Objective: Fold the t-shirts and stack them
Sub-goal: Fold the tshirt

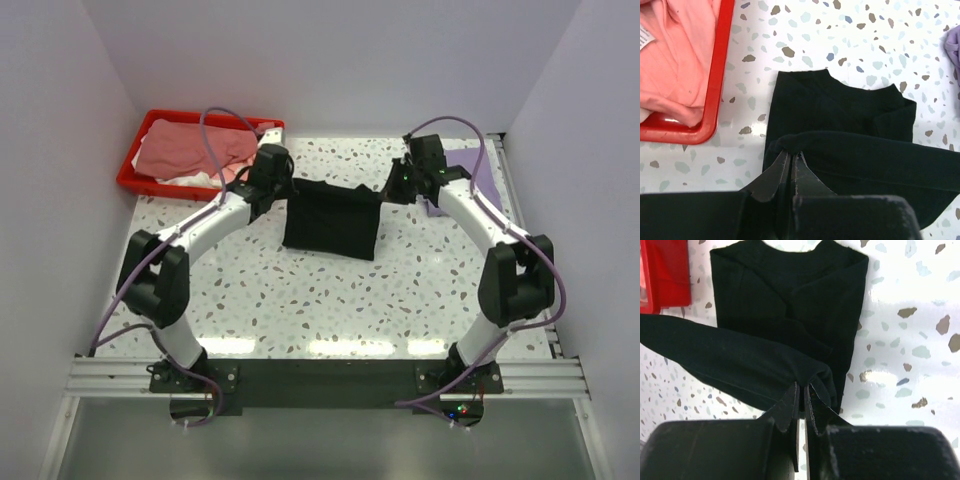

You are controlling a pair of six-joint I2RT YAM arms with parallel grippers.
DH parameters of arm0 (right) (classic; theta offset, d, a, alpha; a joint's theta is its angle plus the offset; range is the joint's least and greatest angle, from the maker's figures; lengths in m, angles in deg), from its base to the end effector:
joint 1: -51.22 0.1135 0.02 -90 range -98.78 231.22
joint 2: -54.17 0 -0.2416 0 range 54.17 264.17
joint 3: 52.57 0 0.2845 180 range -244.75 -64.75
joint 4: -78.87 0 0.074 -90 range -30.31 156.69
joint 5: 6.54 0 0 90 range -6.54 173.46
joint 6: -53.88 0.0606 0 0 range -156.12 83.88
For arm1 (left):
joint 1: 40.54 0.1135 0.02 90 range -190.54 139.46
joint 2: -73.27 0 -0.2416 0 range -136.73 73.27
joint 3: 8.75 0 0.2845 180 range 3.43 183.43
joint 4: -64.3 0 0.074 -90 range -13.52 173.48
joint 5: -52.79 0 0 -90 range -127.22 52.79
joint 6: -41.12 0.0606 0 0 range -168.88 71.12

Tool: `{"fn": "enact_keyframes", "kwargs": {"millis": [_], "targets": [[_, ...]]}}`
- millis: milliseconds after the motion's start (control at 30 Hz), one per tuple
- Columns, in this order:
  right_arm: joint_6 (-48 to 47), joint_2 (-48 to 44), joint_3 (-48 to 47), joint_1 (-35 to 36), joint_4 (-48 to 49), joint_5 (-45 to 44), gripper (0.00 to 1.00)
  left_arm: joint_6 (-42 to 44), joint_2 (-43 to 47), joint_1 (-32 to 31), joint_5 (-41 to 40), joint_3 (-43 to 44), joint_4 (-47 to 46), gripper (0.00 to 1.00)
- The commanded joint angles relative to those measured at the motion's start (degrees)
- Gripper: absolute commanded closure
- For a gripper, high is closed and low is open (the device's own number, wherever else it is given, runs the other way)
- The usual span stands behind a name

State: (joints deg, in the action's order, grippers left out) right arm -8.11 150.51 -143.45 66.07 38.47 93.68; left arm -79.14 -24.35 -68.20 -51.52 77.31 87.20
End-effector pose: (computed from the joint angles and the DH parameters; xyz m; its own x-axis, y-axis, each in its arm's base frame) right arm 0.4061 0.1188 0.2306 -0.7870 0.2695 -0.5550 -0.0024 0.8983 0.4395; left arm 0.3968 -0.1911 0.2209 -0.5686 -0.2533 -0.7827 -0.0199 0.9554 -0.2947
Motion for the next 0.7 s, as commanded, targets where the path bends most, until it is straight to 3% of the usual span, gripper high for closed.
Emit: {"fn": "enact_keyframes", "kwargs": {"millis": [0, 400, 500, 567, 633, 667], "targets": [[-0.6, 2.8, -4.5, -0.9, 1.9, 0.3, 1.00, 2.4, -3.5, 2.1, -0.1, 6.7, -2.6, 1.00], [1.2, 17.4, -12.4, -3.1, 3.5, 0.5, 1.00, 3.2, -19.7, 4.4, 2.8, 19.4, -1.1, 1.00], [1.4, 21.2, -15.1, -3.5, 3.9, 1.3, 0.94, 2.8, -23.0, 5.2, 3.3, 22.4, -0.2, 1.00], [1.3, 22.7, -17.3, -4.0, 4.1, 2.4, 0.81, 2.7, -25.0, 5.4, 3.8, 23.8, 0.2, 1.00], [0.6, 25.0, -18.9, -4.3, 4.0, 3.6, 0.74, 2.6, -25.9, 5.8, 4.9, 25.1, 0.4, 0.85], [0.0, 25.5, -20.3, -4.5, 4.1, 4.3, 0.59, 2.6, -25.8, 5.9, 5.5, 25.1, -0.1, 0.58]]}}
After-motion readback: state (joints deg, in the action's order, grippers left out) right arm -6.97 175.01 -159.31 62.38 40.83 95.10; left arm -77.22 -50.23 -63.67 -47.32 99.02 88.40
